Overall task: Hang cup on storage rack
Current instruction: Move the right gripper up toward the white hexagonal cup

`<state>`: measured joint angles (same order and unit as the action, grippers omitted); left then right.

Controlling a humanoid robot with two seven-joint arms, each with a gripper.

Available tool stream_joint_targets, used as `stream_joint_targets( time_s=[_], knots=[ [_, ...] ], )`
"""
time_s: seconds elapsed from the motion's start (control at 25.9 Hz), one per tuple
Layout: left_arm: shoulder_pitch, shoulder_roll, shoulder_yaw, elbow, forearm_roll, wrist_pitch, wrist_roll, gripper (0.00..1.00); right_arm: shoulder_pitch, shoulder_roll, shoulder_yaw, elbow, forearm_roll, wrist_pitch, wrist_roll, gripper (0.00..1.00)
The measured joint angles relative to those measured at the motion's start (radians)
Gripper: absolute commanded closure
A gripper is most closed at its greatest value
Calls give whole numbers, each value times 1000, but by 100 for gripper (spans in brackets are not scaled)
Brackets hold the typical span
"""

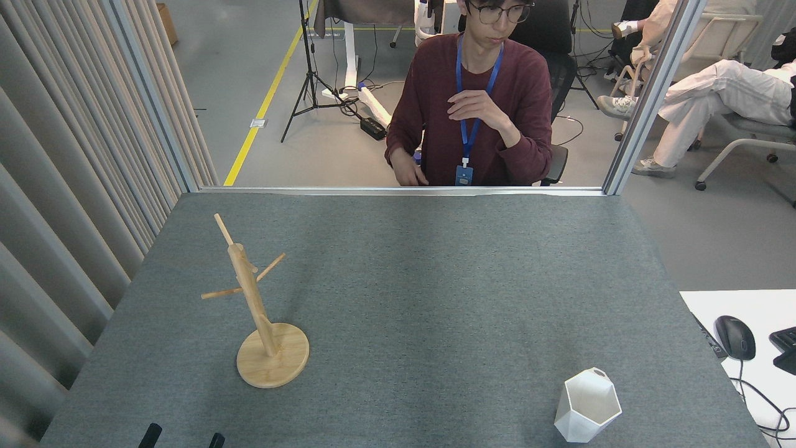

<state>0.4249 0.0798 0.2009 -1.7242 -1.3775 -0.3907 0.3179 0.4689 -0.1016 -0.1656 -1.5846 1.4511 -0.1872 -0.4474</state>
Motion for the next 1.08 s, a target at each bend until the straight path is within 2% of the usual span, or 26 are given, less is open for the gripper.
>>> stream_joint_targets(
  time_s=[0.27,0.62,1.08],
  knots=[
    [0,0,-1,10,-3,24,-2,0,-19,5,2,16,1,0,9,1],
    [0,0,-2,14,-4,44,-2,0,-158,-2,9,71,9,-3,78,1],
    [0,0,-1,14,-5,44,-2,0,-201,-43,11,99,15,-5,83,1]
  ],
)
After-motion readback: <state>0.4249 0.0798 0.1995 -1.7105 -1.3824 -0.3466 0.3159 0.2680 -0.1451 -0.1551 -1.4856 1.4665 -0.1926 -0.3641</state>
